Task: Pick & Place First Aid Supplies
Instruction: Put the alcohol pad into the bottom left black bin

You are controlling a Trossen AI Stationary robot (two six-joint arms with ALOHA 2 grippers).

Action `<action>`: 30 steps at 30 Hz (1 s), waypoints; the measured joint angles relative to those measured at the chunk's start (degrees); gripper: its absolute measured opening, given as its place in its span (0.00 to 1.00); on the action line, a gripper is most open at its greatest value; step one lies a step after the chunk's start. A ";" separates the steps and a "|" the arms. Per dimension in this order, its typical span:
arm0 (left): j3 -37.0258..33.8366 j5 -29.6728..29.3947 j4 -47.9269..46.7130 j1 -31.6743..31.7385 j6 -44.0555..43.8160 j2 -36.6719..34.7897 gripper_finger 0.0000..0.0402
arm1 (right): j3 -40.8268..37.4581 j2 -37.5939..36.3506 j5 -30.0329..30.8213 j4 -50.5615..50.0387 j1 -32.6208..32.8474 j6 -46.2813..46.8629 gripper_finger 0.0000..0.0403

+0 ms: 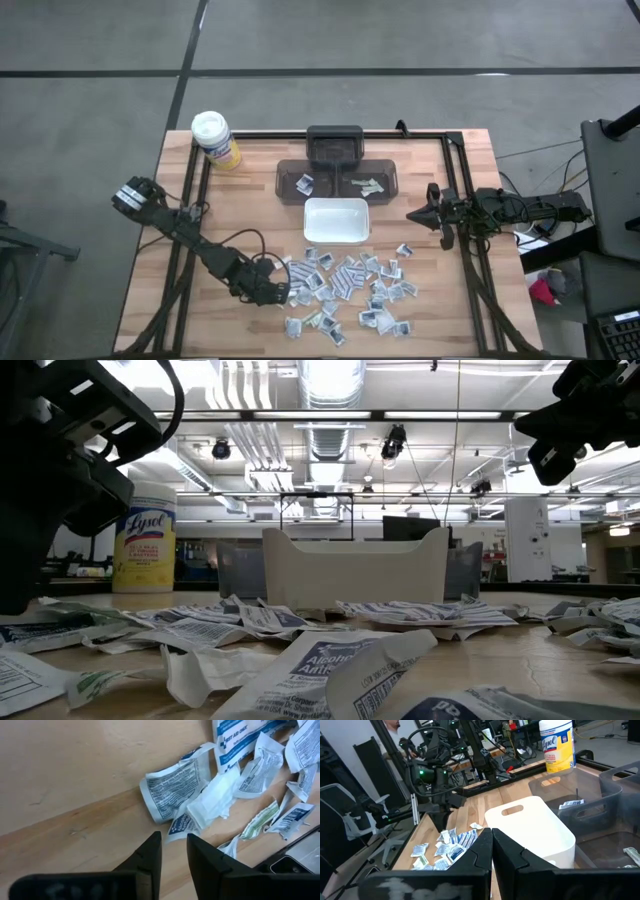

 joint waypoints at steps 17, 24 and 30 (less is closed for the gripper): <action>1.28 7.24 -0.24 0.01 4.27 -0.16 0.00 | 0.00 0.00 0.00 0.00 -0.01 0.20 0.02; 4.94 11.91 -5.54 -0.05 15.50 -2.20 0.00 | 0.00 0.00 0.00 0.00 0.00 0.20 0.02; 11.03 9.55 -21.35 -0.01 25.86 -4.41 0.00 | 0.00 0.00 0.00 0.02 0.00 0.20 0.02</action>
